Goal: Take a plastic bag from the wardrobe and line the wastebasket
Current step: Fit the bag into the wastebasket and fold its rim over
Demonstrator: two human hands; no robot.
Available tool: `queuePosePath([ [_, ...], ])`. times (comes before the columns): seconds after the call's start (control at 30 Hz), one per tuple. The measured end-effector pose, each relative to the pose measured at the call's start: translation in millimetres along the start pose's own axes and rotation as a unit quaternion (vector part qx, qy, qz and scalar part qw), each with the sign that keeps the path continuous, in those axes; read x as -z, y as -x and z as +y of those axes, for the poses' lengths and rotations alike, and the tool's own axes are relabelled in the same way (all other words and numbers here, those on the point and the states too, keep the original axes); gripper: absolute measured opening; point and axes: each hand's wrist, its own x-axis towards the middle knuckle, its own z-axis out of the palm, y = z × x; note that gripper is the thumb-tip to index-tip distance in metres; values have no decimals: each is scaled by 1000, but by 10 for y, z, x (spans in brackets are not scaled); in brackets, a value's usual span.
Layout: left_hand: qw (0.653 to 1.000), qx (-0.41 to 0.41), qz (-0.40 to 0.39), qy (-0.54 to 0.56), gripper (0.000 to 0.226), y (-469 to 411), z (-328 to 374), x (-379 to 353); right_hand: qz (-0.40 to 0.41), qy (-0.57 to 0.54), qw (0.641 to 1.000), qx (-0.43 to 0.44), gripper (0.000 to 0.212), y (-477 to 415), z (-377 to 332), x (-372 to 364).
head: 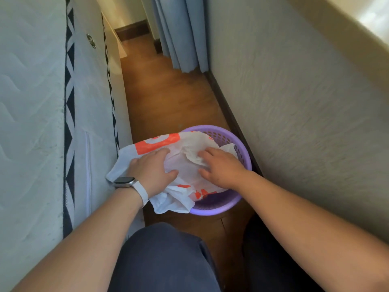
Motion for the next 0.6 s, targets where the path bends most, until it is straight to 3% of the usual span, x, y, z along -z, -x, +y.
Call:
queuePosePath([
  [0.13, 999, -6, -40, -3, 56, 22, 7, -45, -82, -3, 996, -31, 56, -21, 46, -72],
  [0.37, 996, -18, -80, 16, 48, 110, 43, -133, -133, -27, 989, -56, 54, 32, 49, -102],
  [0.6, 998, -33, -25, 43, 15, 81, 71, -155, -64, -93, 993, -43, 45, 260, -210, 73],
])
